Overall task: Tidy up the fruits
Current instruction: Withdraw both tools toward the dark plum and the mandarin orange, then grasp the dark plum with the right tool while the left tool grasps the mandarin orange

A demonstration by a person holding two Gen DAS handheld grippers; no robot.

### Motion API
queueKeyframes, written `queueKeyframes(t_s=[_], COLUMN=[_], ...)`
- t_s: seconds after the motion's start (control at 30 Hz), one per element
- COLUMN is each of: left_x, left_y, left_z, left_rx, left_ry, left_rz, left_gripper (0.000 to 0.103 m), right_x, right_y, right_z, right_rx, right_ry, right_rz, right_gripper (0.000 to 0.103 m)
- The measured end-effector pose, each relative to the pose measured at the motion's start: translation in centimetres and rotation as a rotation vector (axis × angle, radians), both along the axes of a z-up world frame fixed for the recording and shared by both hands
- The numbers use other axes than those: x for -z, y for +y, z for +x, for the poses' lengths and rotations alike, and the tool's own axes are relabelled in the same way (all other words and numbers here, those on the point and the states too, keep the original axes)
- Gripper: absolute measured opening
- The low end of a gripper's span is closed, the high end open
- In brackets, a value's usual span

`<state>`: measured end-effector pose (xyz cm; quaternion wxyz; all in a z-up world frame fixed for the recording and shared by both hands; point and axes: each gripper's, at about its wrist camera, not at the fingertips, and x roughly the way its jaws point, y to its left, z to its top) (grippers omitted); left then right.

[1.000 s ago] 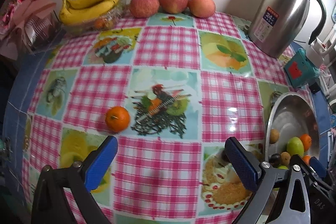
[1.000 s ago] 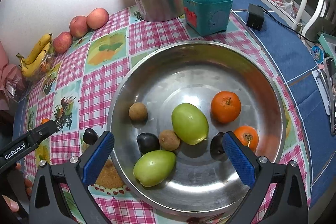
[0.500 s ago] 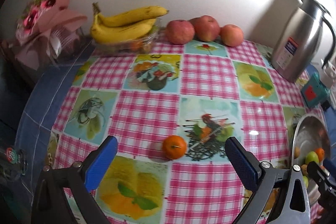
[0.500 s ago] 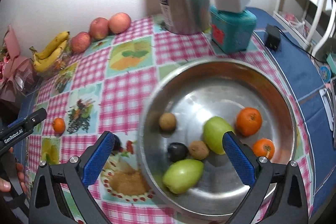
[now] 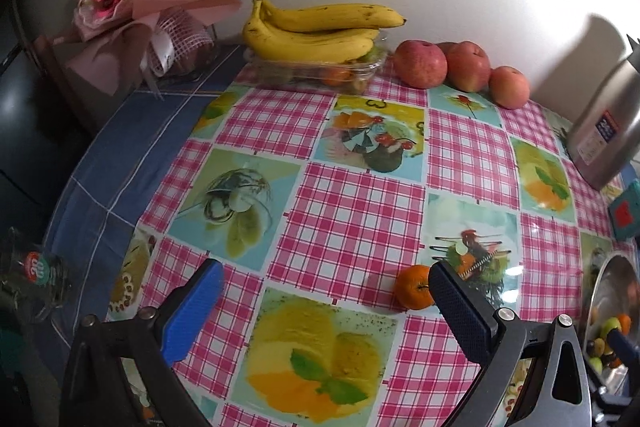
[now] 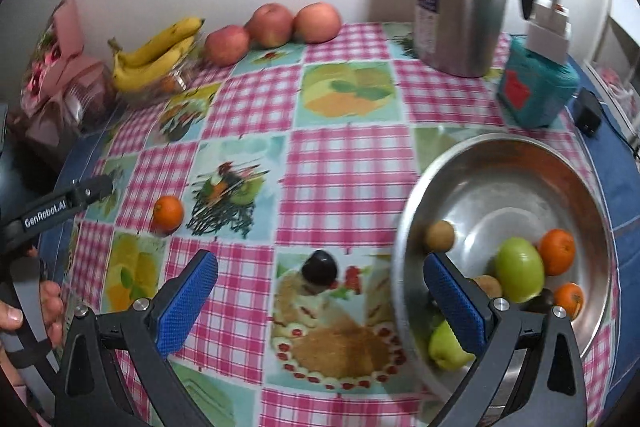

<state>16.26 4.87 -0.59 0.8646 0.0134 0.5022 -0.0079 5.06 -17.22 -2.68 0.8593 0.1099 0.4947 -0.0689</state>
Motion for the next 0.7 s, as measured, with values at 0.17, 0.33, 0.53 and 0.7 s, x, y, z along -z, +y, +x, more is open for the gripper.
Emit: queueKeyframes(t_s=[0.17, 0.33, 0.53, 0.7], left_x=[0.5, 1.1, 2.6, 3.9], left_y=[-0.8, -2.2, -3.1, -4.1], left_z=[0.2, 0.3, 0.9, 1.2], left_rx=[0.036, 0.095, 0.127, 0.148], left_ry=[0.027, 0.039, 0.082, 0.122], left_rz=[-0.005, -0.037, -0.120, -0.128], left_gripper=[0.103, 0.103, 0.103, 0.098], right_x=[0.8, 1.4, 2.2, 2.9], right_y=[0.9, 1.6, 1.9, 1.7], right_z=[0.8, 1.5, 2.1, 2.3], right_rx=[-0.021, -0.051, -0.065, -0.063], right_ry=[0.031, 0.043, 0.071, 0.086], right_rz=[-0.005, -0.040, -0.047, -0.030], right_gripper=[0.102, 0.102, 0.102, 0.098])
